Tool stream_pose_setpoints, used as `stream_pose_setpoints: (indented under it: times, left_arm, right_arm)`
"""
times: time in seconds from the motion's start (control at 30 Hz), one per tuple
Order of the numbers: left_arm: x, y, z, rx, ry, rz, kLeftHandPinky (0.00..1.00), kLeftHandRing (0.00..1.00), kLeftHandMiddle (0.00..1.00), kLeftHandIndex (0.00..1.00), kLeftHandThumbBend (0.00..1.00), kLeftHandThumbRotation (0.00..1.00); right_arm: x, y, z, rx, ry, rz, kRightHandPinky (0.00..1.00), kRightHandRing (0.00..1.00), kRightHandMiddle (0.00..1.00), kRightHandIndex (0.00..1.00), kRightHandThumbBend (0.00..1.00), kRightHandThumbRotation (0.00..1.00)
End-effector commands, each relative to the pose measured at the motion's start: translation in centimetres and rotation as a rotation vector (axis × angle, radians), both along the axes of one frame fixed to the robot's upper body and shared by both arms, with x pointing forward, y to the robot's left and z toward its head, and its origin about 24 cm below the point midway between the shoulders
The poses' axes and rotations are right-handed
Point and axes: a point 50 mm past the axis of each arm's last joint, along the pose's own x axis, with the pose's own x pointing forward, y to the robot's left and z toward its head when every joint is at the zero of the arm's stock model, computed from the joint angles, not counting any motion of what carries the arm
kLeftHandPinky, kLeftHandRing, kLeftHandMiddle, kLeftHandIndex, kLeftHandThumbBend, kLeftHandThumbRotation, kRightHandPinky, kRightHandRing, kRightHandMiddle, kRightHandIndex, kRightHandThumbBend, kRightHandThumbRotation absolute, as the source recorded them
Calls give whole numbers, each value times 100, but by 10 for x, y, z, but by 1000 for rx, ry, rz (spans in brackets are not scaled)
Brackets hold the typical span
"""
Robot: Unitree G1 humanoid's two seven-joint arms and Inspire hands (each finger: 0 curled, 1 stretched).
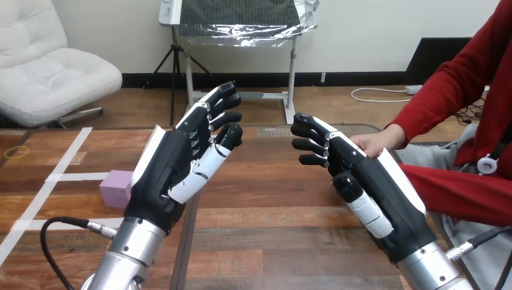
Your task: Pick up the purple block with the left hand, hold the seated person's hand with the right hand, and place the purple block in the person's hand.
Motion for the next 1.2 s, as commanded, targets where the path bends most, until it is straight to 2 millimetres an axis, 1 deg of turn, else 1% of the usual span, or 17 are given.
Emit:
stream_pose_setpoints:
  times: [0.0, 0.4, 0.63, 0.73, 0.83, 1.03, 1.17]
  left_arm:
    - [7, -3, 16, 9, -71, -13, 71, 84, 88, 89, 52, 67]
    - [8, -2, 15, 38, -74, -4, 71, 85, 88, 89, 53, 66]
    - [14, 3, 14, 148, -133, 50, 69, 84, 87, 87, 45, 63]
    - [18, 6, 13, 182, -147, 71, 67, 82, 86, 85, 47, 60]
    - [23, 9, 11, 200, -147, 80, 66, 82, 86, 84, 49, 59]
    - [33, 16, 10, 266, -145, 103, 68, 83, 86, 85, 56, 57]
    - [41, 20, 11, 304, -153, 115, 69, 84, 87, 85, 57, 57]
  right_arm:
    - [4, 0, 17, 3, -76, 8, 83, 87, 90, 92, 93, 100]
    - [4, -1, 17, -1, -71, 7, 83, 88, 90, 91, 95, 100]
    - [4, -1, 17, -3, -68, 4, 83, 88, 90, 91, 96, 100]
    - [4, -1, 17, -6, -68, 4, 83, 88, 90, 91, 96, 100]
    - [4, -1, 18, -6, -68, 5, 83, 88, 90, 91, 96, 100]
    - [4, -2, 17, -5, -66, 7, 83, 88, 91, 91, 96, 100]
    - [4, -2, 16, -8, -66, 7, 83, 88, 91, 91, 96, 100]
